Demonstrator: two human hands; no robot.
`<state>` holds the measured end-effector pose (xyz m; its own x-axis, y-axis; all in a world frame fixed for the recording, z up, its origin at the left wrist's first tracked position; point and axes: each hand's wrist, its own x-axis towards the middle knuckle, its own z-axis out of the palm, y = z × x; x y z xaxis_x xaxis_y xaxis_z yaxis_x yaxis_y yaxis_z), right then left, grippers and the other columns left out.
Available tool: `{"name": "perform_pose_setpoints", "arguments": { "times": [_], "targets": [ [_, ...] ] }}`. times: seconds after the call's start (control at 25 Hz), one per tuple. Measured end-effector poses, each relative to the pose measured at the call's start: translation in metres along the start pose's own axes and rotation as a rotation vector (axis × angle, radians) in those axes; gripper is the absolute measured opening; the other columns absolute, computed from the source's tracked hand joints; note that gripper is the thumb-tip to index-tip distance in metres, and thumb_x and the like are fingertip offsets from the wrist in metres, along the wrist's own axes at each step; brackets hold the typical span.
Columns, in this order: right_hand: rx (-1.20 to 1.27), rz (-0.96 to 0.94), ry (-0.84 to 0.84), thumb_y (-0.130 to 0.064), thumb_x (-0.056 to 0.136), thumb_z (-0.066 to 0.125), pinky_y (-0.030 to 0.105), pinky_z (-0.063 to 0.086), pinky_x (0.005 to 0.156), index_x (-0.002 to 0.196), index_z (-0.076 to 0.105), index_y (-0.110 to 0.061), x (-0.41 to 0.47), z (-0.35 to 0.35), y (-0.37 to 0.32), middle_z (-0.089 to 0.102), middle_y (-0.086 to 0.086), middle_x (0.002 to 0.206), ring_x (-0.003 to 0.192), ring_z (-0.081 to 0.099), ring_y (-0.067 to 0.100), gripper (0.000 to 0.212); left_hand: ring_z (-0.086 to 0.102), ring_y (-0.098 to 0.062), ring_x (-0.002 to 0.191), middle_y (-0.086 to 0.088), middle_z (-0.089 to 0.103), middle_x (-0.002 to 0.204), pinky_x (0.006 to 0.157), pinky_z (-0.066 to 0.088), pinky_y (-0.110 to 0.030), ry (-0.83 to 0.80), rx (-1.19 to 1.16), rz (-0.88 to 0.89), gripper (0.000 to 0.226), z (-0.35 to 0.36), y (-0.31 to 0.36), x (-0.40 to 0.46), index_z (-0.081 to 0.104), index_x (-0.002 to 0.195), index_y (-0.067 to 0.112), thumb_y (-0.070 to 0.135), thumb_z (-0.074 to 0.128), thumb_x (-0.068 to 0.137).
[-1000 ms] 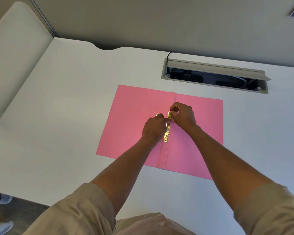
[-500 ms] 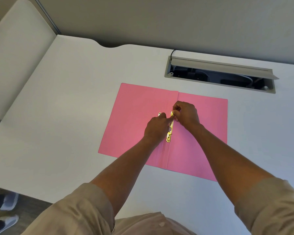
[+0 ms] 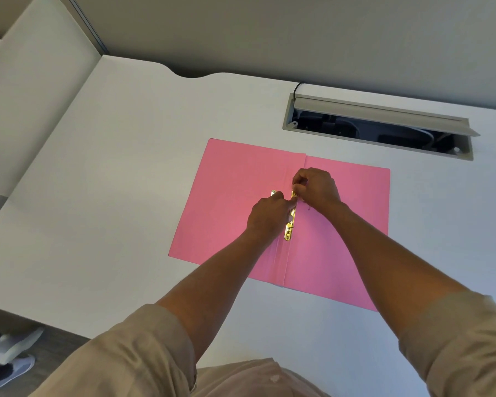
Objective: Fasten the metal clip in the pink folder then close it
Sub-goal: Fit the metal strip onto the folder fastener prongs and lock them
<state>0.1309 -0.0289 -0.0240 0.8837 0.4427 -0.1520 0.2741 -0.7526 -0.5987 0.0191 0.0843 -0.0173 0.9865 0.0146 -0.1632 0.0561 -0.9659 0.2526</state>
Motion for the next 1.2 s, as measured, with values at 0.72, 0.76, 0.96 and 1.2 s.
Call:
{"name": "perform_pose_setpoints", "arguments": {
  "times": [0.72,0.76,0.96,1.2],
  "targets": [
    [0.347,0.537,-0.159,-0.011,0.089,0.064,0.046,0.062,0.082,0.097,0.071,0.007,-0.06,-0.016,-0.021,0.072,0.029,0.099,0.072,0.064,0.03,0.021,0.063,-0.035,0.103,-0.013,0.061,0.113,0.078,0.051,-0.038,-0.156,-0.023,-0.044,0.047,-0.011,0.0,0.008,0.054,0.14,0.029,0.024,0.059,0.094],
    [0.372,0.533,-0.162,-0.014,0.089,0.065,0.044,0.061,0.08,0.096,0.071,0.006,-0.067,-0.015,-0.022,0.072,0.028,0.1,0.073,0.064,0.029,0.022,0.063,-0.035,0.106,-0.013,0.062,0.114,0.08,0.052,-0.039,-0.167,-0.021,-0.042,0.046,-0.012,0.0,0.008,0.055,0.139,0.029,0.026,0.061,0.093],
    [0.327,0.485,-0.214,-0.026,0.089,0.07,0.044,0.06,0.083,0.097,0.071,0.003,-0.085,-0.013,-0.029,0.075,0.021,0.095,0.087,0.073,0.036,0.03,0.061,-0.034,0.112,-0.013,0.064,0.116,0.086,0.054,-0.041,-0.179,0.01,-0.02,0.044,-0.014,-0.002,0.006,0.055,0.139,0.026,0.032,0.059,0.095],
    [0.242,0.438,-0.142,-0.011,0.081,0.075,0.045,0.063,0.079,0.087,0.073,-0.006,-0.105,0.002,-0.031,0.077,0.018,0.086,0.076,0.075,0.034,0.008,0.061,-0.034,0.111,-0.013,0.064,0.114,0.085,0.054,-0.042,-0.17,0.017,-0.001,0.047,-0.012,-0.002,0.004,0.053,0.141,0.028,0.026,0.058,0.094]
  ]
}}
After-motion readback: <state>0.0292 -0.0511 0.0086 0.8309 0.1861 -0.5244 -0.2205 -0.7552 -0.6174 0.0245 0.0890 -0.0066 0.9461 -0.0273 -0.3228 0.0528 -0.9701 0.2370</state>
